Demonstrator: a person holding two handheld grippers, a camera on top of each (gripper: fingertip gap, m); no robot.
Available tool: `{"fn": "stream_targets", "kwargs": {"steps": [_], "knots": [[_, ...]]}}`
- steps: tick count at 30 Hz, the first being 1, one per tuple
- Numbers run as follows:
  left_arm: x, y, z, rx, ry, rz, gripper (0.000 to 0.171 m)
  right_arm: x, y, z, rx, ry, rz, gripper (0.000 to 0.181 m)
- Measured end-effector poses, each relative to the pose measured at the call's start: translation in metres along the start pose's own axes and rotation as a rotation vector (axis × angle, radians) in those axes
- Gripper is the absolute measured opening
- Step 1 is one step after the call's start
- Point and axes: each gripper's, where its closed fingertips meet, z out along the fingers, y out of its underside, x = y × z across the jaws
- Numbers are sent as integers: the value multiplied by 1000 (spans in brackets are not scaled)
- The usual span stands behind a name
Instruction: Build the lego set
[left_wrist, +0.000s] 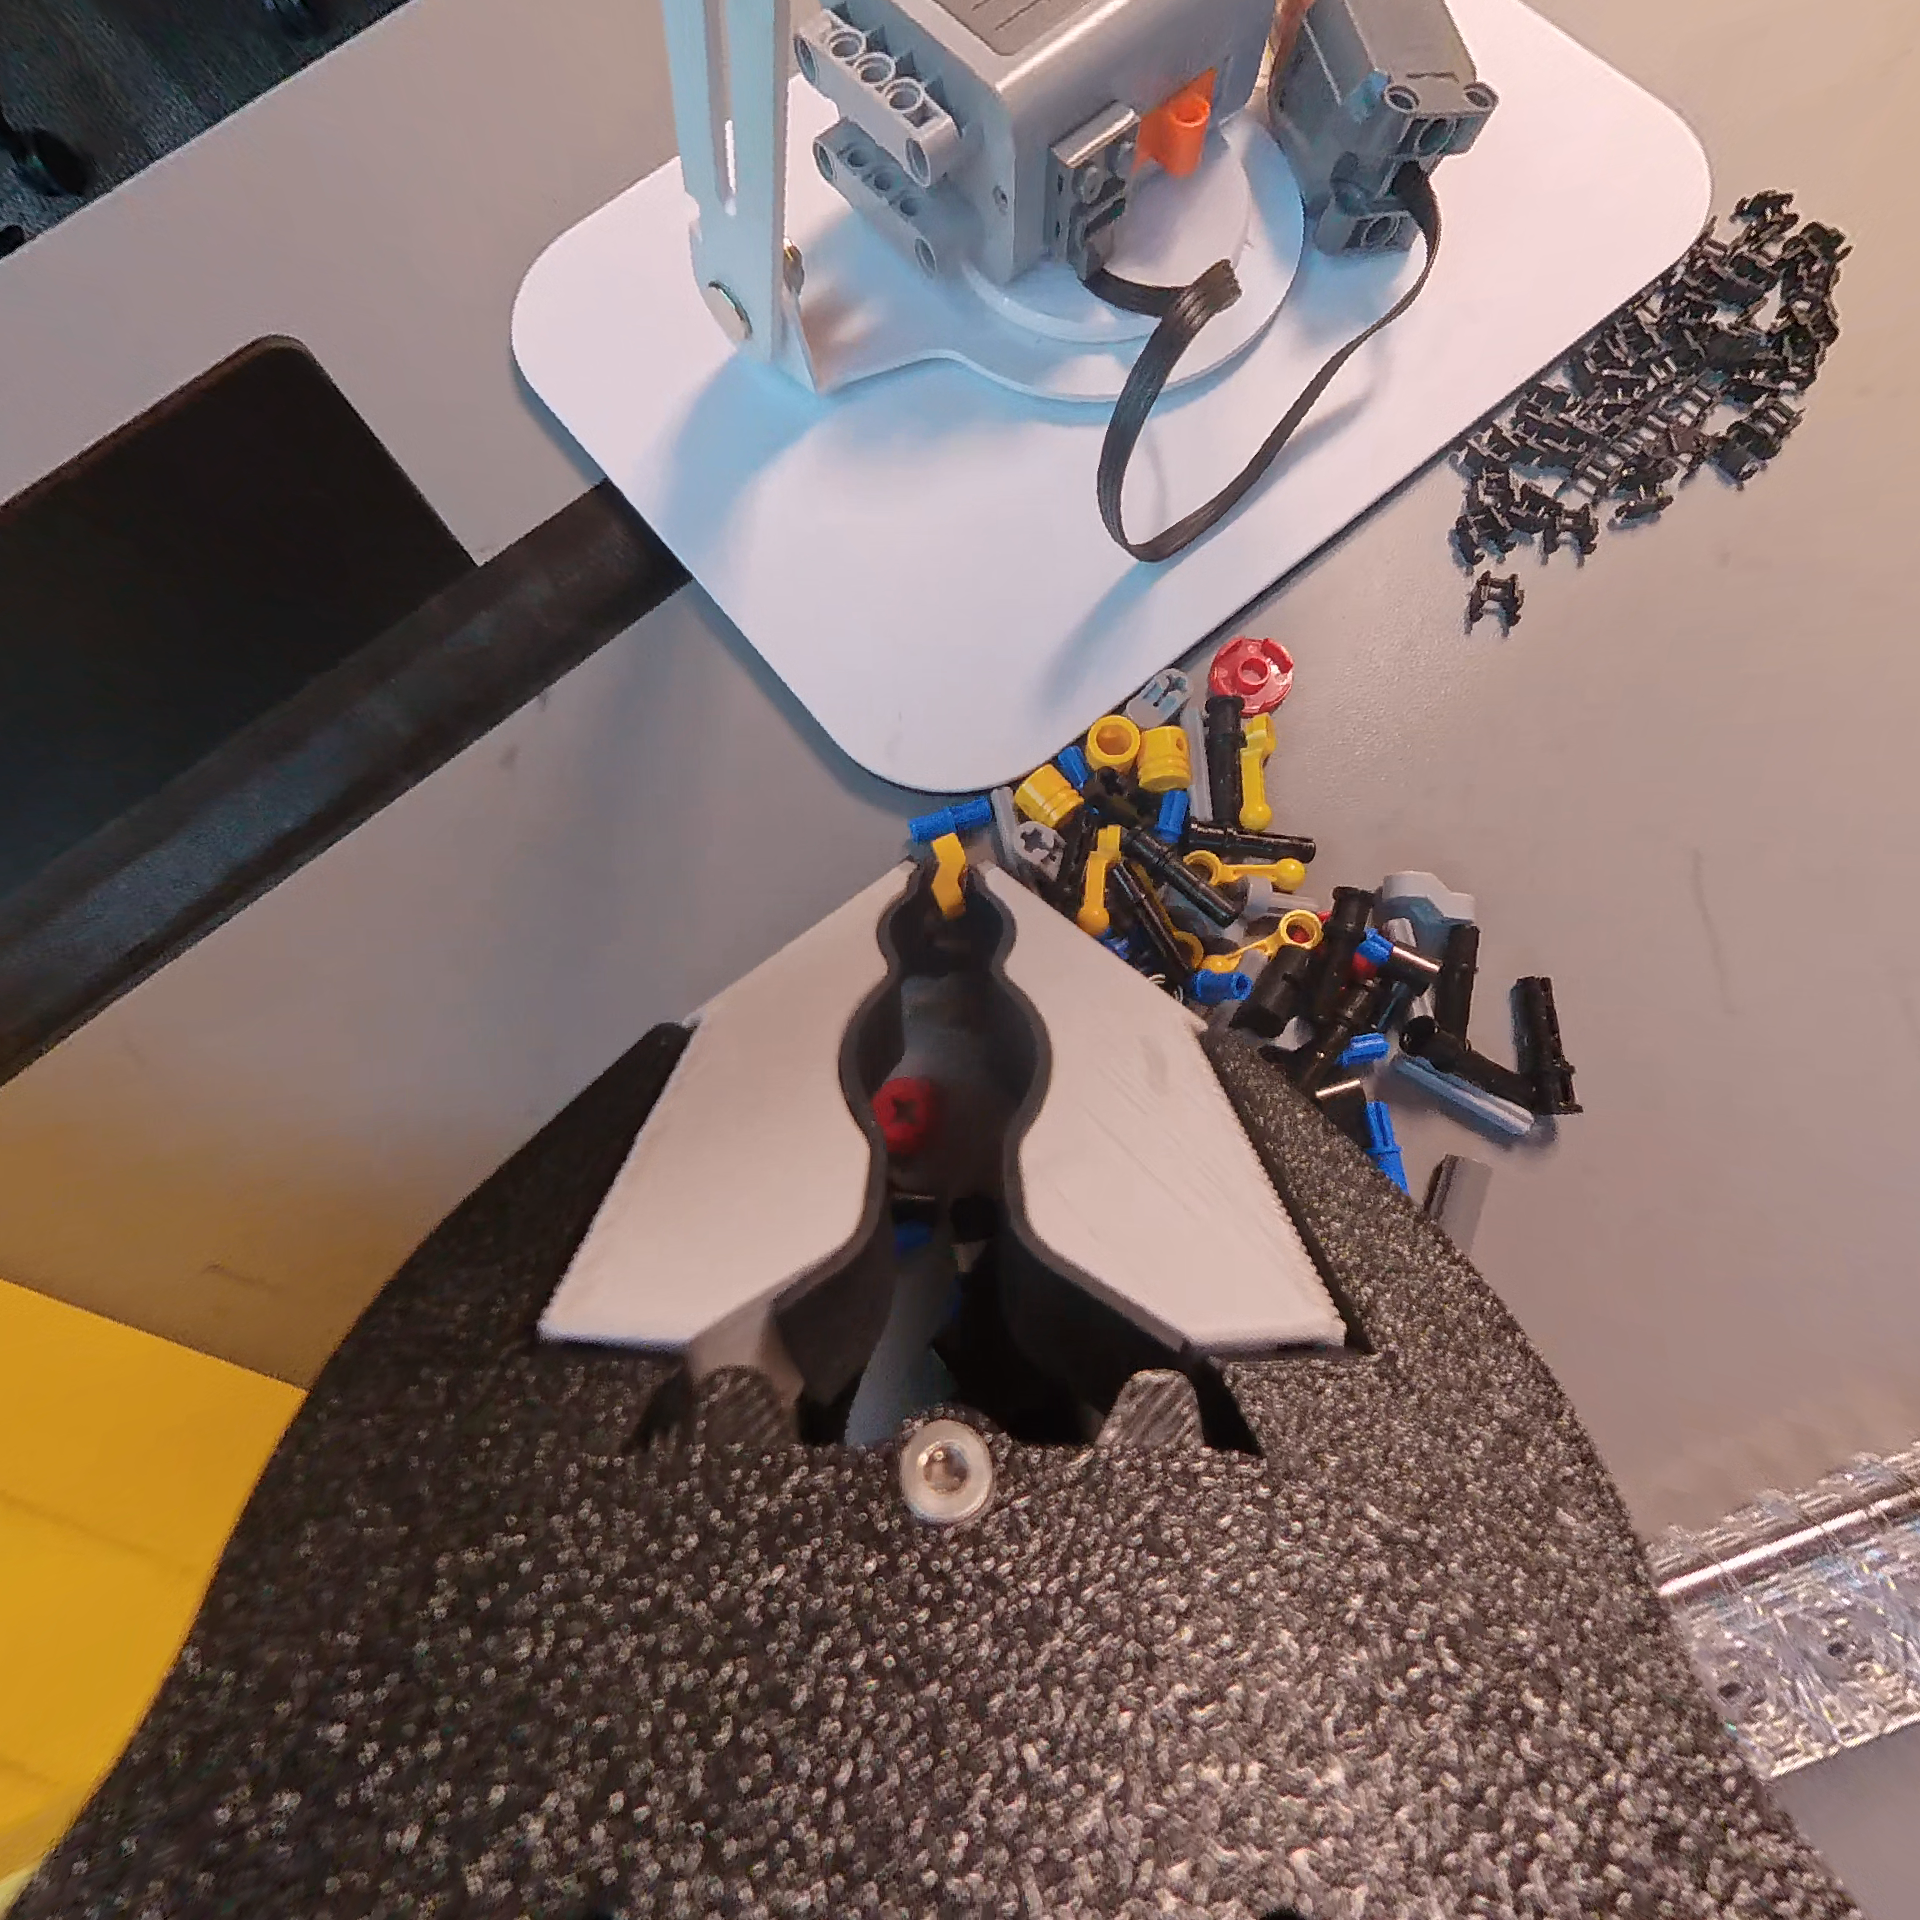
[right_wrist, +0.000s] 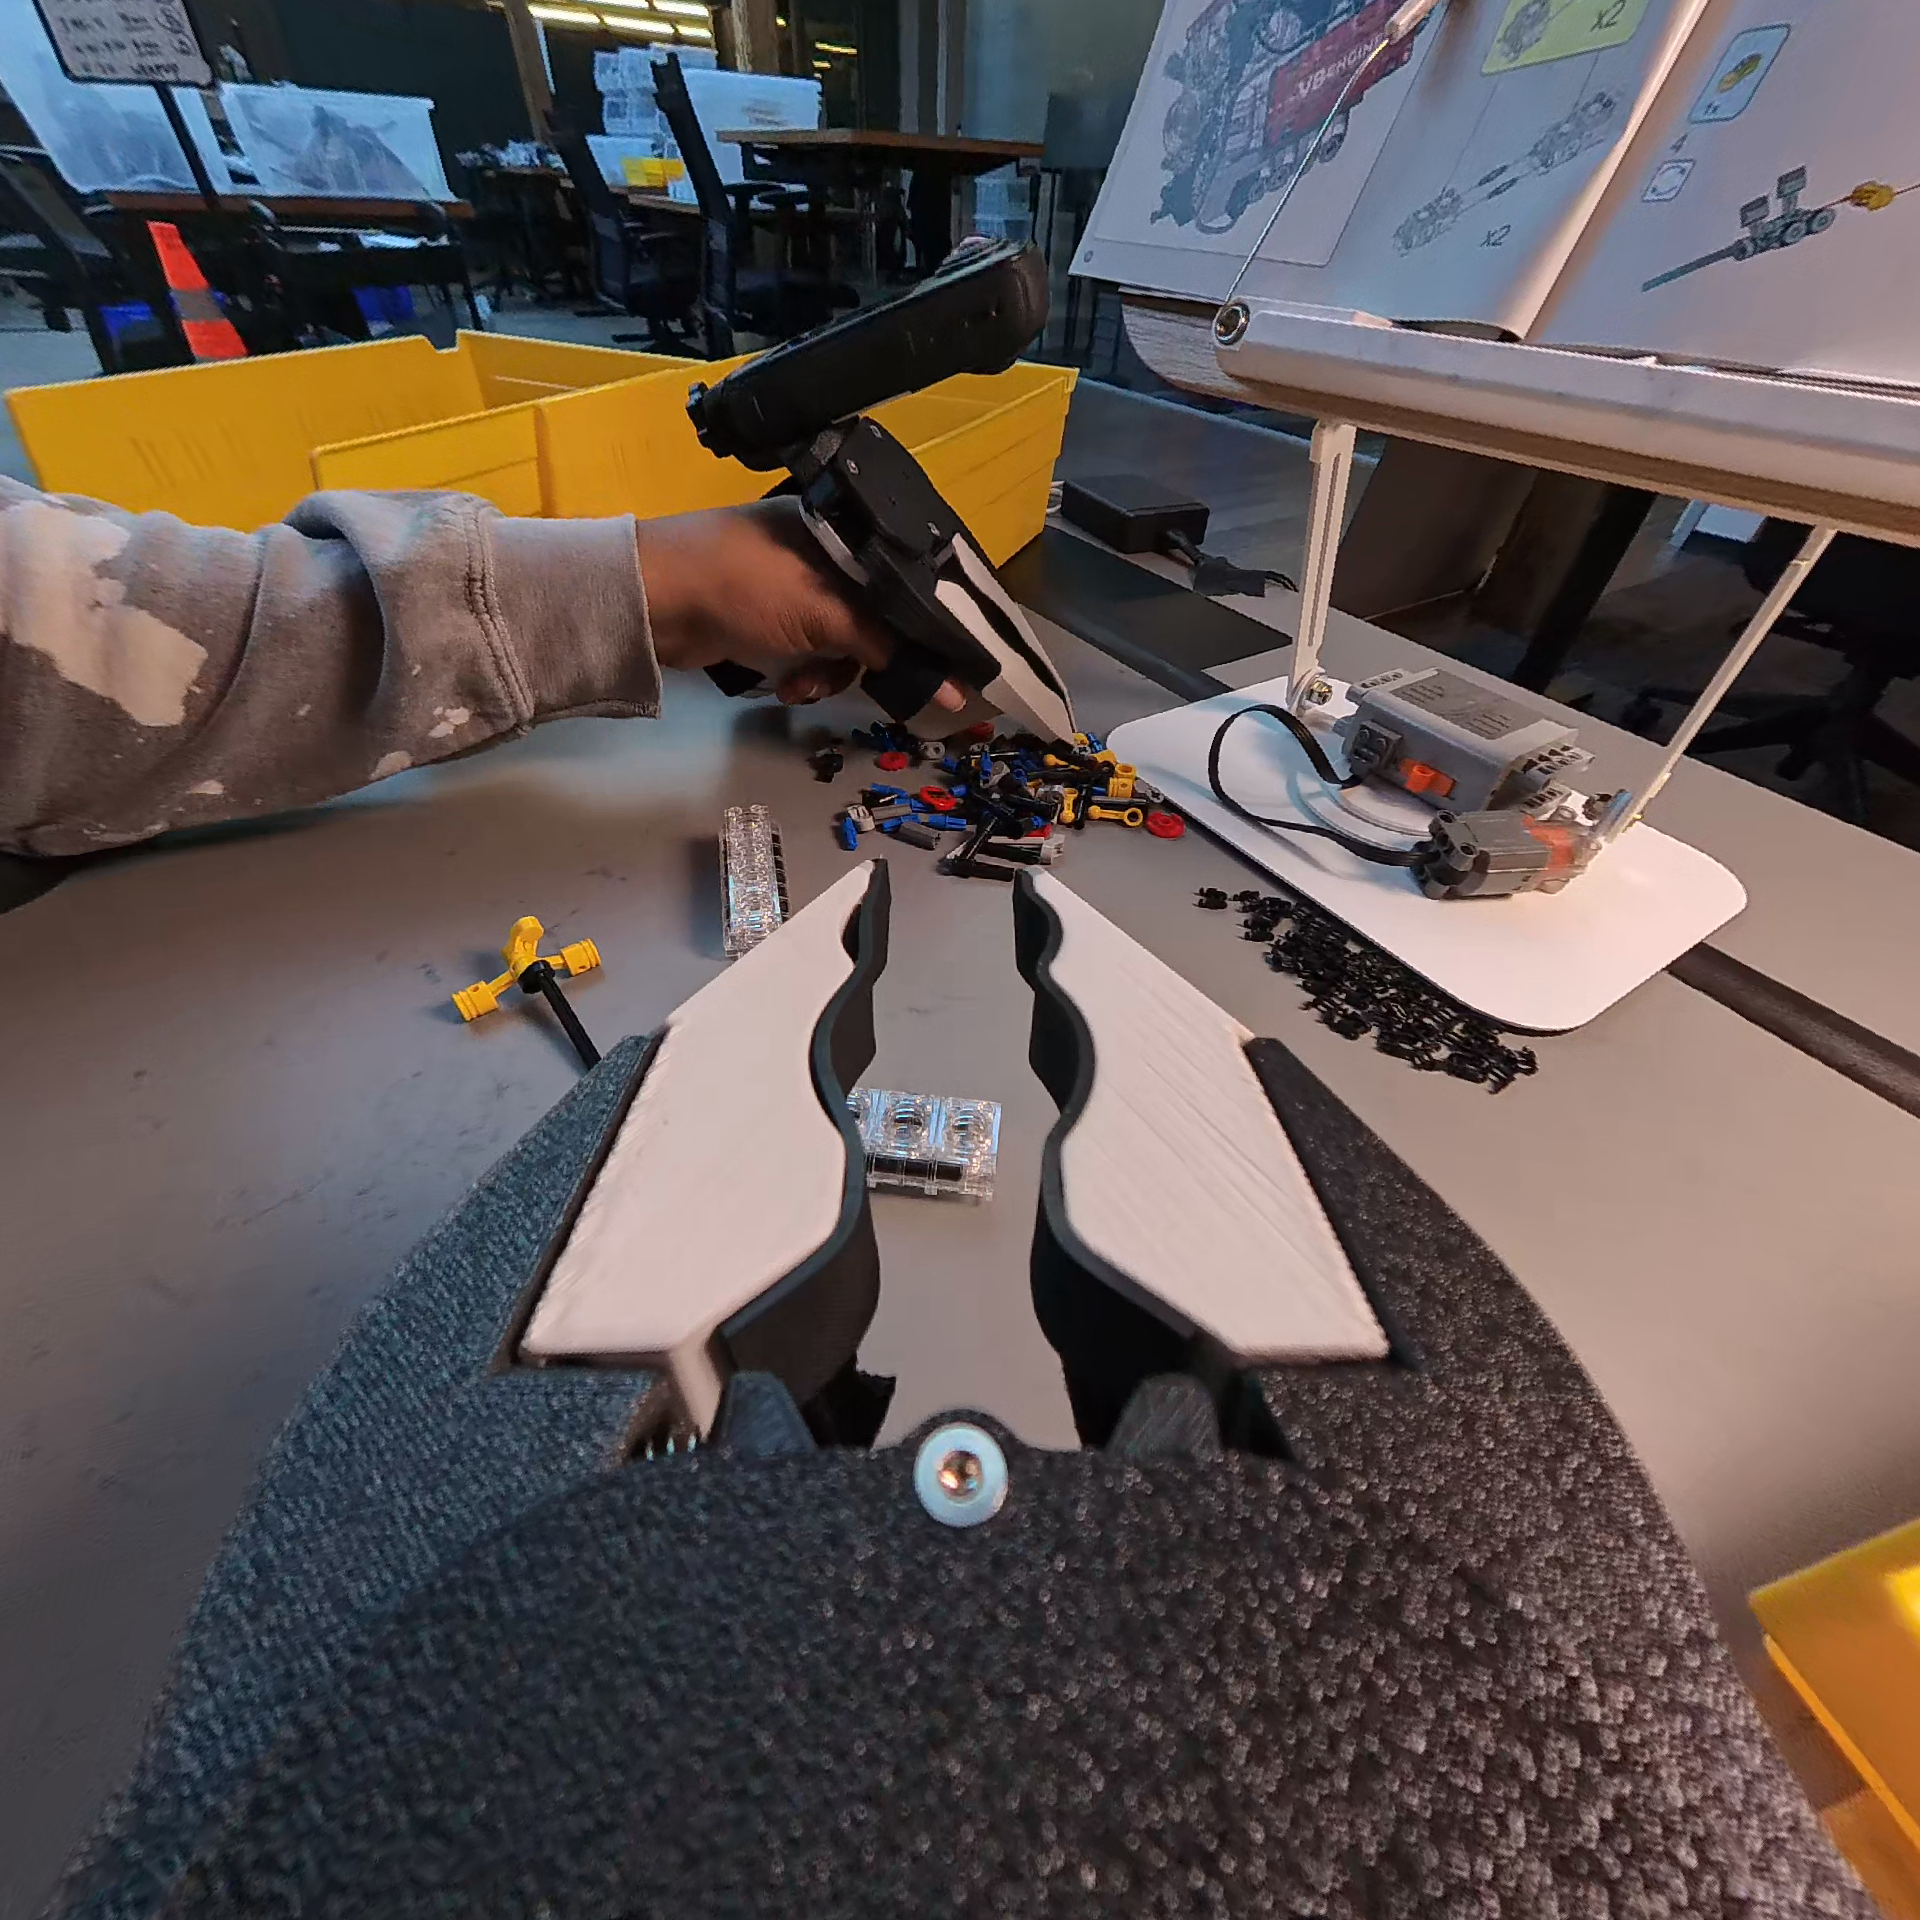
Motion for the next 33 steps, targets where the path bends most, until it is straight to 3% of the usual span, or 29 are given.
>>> {"fn": "stream_targets", "kwargs": {"steps": [7, 12, 15, 17, 19, 23, 27, 33], "knots": [[1, -4, -5, 31, -16, 56, 6, 1, -1, -1, 9, 2, 9, 23], [6, -23, -33, 100, -48, 114, 6, 2, -3, -2, 20, 1, 16, 23], [29, -34, -61, 155, 0, 181, 6, 0, -3, -3, 24, -10, 6, 24], [64, -35, -83, 194, 119, 238, 6, -5, -3, -2, 21, -32, -9, 25], [105, -25, -102, 206, 258, 281, 6, -14, -2, -2, 13, -70, -40, 25], [183, 24, -124, 160, 510, 335, 6, -51, 15, 0, -80, -240, -203, 25], [224, 74, -129, 64, 575, 457, 6, -85, 54, -4, -279, -411, -337, 25], [249, 98, -122, 0, 587, 556, 7, -97, 72, -2, -374, -447, -376, 25]]}}
